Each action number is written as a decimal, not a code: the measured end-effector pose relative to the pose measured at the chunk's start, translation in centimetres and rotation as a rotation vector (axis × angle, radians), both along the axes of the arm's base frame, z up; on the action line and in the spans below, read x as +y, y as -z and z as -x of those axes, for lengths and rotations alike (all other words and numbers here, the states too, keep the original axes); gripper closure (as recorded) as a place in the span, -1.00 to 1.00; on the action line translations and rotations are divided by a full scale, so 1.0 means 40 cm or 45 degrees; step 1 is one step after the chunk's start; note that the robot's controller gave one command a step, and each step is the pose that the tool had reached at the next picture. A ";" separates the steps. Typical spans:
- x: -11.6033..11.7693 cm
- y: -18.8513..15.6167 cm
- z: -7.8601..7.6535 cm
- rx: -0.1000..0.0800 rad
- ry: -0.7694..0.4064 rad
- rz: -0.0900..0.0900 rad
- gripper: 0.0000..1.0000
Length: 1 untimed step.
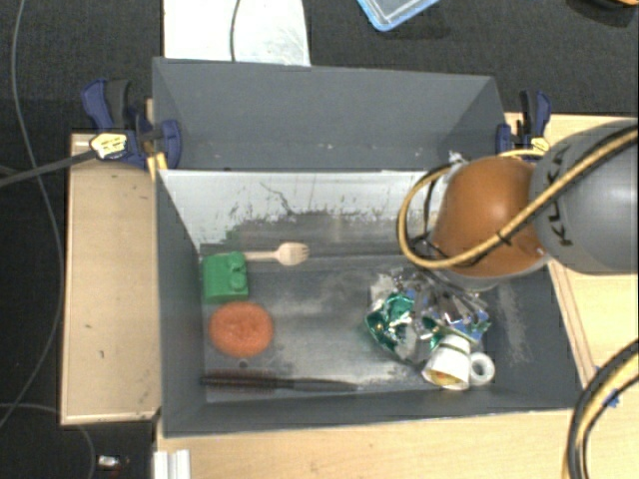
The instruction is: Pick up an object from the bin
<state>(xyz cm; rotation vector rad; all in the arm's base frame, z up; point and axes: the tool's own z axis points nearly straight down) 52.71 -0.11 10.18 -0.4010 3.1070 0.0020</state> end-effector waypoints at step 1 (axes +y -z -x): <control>-0.008 0.021 0.025 -0.005 0.308 -0.008 -1.00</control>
Offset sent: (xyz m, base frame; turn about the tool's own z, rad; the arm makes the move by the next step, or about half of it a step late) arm -0.0067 -0.0088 -0.0272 0.1029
